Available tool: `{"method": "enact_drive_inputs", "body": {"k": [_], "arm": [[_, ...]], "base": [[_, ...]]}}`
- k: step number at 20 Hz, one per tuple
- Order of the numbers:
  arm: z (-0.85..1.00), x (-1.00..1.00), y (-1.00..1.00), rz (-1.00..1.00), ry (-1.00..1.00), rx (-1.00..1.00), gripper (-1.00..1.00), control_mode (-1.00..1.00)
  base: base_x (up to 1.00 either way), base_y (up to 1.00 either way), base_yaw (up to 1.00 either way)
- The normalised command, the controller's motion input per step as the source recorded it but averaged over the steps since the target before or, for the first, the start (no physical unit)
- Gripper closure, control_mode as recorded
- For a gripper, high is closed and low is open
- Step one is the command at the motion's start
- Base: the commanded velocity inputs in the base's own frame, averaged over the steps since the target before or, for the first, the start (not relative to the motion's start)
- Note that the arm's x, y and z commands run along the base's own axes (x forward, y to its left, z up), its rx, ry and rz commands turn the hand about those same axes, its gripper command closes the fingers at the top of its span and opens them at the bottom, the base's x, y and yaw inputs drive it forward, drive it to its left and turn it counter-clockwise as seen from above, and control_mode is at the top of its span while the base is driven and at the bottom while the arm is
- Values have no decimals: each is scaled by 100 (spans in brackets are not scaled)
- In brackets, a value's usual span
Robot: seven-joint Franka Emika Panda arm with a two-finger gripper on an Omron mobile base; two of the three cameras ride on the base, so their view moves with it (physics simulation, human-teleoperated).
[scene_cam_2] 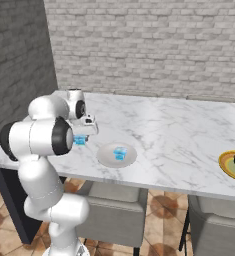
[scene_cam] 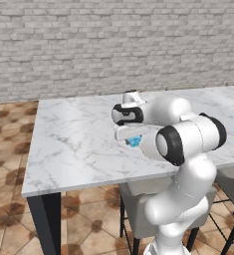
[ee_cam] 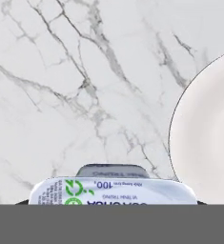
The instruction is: Place two yogurt containers on each plate.
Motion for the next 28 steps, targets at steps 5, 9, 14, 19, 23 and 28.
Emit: {"method": "enact_drive_inputs", "body": {"k": [5,9,14,19,23,28], "arm": [[0,-8,-82,-4,2,0,100,-100],[0,0,-65,-2,3,0,100,-100],[0,8,-40,0,6,0,100,-100],[-12,25,-5,0,1,0,100,-100],[-20,32,0,0,0,0,100,-100],[-19,18,0,0,0,0,100,-100]], "base": [[0,0,0],[0,0,0],[0,0,0],[0,0,0],[0,0,0],[0,0,0]]}}
